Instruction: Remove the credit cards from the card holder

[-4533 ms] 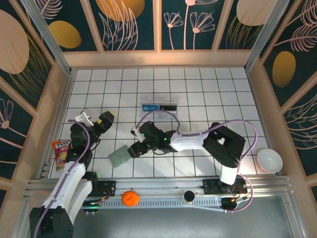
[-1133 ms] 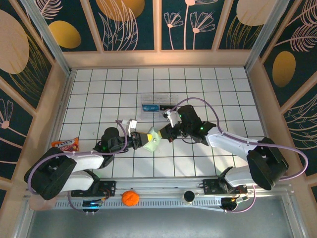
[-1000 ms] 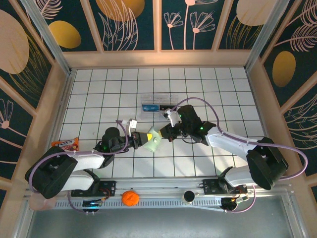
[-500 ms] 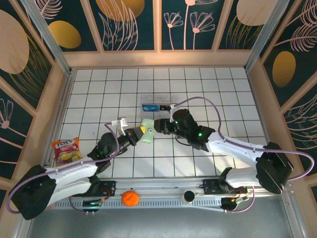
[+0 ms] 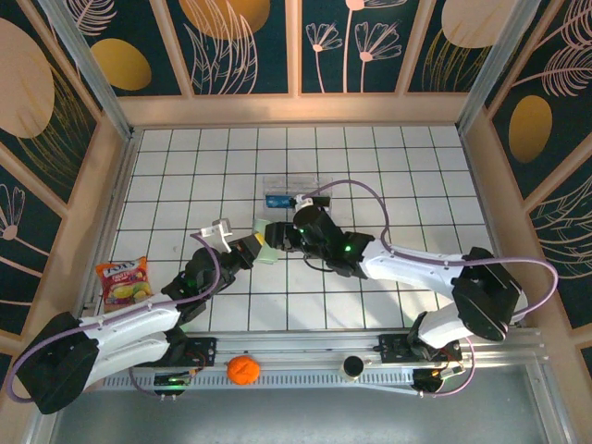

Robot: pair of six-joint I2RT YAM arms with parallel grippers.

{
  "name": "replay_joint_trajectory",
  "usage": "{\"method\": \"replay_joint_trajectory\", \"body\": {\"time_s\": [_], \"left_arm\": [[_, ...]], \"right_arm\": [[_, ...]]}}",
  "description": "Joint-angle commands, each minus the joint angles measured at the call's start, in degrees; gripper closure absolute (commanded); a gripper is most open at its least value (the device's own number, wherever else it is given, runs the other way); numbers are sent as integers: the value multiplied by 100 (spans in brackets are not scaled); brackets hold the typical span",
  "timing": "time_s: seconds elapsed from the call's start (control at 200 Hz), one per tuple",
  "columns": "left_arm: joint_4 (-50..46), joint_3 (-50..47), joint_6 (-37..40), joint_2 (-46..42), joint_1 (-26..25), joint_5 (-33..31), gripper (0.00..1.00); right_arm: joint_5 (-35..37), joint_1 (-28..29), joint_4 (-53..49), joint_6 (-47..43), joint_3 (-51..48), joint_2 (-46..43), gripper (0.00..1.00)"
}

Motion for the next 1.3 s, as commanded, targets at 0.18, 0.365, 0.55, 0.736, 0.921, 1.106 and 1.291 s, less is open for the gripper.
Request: {"method": "replay_joint_trajectory", "body": {"time_s": [0.18,0.365,0.55,0.736,0.921,1.106,1.291], "left_arm": [[77,259,-84,-289,-42,-145,100],[152,278,-142,-316,-42,-160,100],[158,306,-135,-408,-41,-188,100],[24,374,-133,-352,-42,-188,100],[44,357,-170,-295,-42,-169,100],[9,361,-172,-257,-41,-161,100],[-111,353,-171,-294,-42,-209,100]], "right_arm": [[-66,122,-77,156,235,359,48],[-62,140,-211,90,292,506,50],[263,180,-489,-31,329,631,67],[740,236,-609,-168,303,588,88],[956,243,-646,-274,239,581,100],[1107,250,-560,-305,16,405,100],[1337,240,-623,-301,-195,255,100]]}}
